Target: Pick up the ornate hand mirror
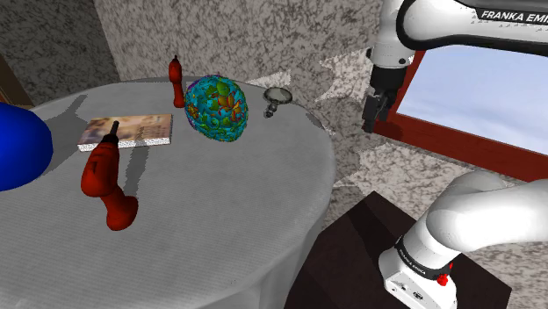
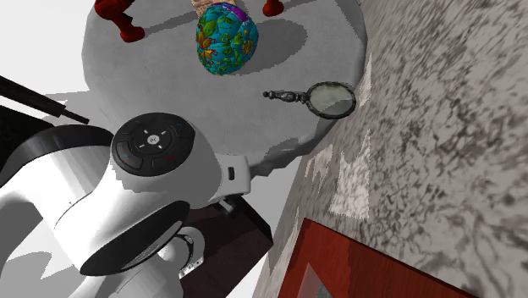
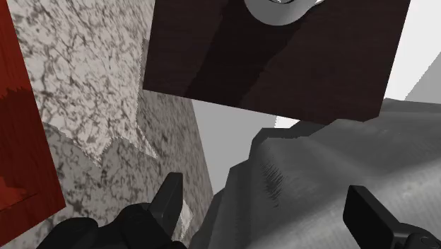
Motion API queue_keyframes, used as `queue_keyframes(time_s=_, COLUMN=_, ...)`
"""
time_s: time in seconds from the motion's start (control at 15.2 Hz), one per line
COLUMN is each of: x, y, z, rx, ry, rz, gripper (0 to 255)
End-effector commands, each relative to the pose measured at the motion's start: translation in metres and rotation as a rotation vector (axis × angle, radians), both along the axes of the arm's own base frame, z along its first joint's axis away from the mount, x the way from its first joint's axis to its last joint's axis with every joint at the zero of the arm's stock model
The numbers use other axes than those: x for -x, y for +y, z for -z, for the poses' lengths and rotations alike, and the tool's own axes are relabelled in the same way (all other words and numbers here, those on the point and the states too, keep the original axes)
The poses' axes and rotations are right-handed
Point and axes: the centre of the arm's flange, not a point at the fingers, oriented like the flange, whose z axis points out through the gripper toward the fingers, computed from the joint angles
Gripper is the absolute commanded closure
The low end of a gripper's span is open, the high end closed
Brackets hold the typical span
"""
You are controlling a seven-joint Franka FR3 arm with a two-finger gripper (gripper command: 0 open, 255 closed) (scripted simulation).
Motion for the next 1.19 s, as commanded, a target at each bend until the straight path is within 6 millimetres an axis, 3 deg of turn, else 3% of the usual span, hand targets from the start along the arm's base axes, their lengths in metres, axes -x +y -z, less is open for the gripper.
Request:
queue_keyframes(time_s=0.0, x=0.0, y=0.0, z=0.0, rx=0.0, ry=0.0, rz=0.0, gripper=0)
queue_keyframes(time_s=0.59, x=-0.105, y=0.049, z=0.012, rx=0.003, ry=-0.006, rz=0.295, gripper=0)
queue_keyframes(time_s=1.12, x=-0.207, y=0.066, z=0.023, rx=0.005, ry=-0.012, rz=0.558, gripper=0)
